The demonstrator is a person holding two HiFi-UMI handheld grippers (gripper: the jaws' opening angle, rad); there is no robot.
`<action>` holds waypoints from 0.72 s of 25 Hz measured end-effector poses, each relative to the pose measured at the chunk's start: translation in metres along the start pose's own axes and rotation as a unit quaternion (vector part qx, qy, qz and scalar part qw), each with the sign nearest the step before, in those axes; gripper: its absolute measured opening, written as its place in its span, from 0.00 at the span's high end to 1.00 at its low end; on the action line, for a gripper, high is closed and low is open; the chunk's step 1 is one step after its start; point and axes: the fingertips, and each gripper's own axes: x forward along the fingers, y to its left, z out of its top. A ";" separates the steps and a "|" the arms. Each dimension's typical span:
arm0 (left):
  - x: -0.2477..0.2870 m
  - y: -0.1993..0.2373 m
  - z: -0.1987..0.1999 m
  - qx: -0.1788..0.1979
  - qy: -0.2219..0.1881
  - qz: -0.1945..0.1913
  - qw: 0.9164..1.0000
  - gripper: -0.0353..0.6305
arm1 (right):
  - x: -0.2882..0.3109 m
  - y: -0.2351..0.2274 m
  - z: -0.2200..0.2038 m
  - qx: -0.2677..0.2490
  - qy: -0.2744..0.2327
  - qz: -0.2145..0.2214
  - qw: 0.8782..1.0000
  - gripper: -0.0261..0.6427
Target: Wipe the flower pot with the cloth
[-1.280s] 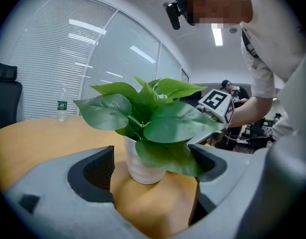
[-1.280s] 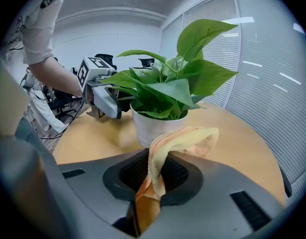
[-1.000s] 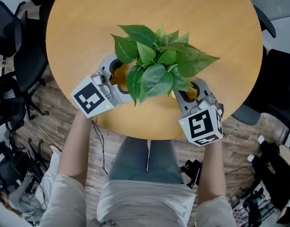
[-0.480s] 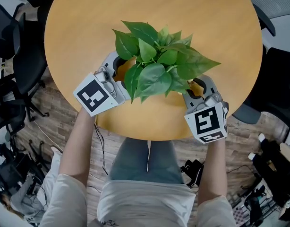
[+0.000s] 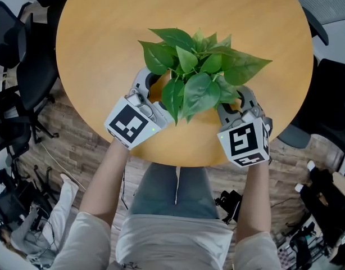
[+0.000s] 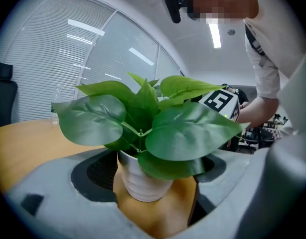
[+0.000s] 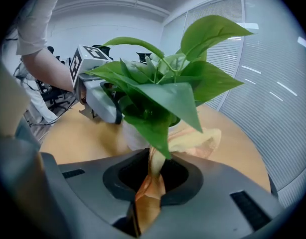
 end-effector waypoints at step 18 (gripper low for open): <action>0.003 -0.003 0.001 -0.006 -0.019 0.090 0.996 0.28 | -0.009 0.019 0.000 -0.020 0.006 0.011 1.000 0.88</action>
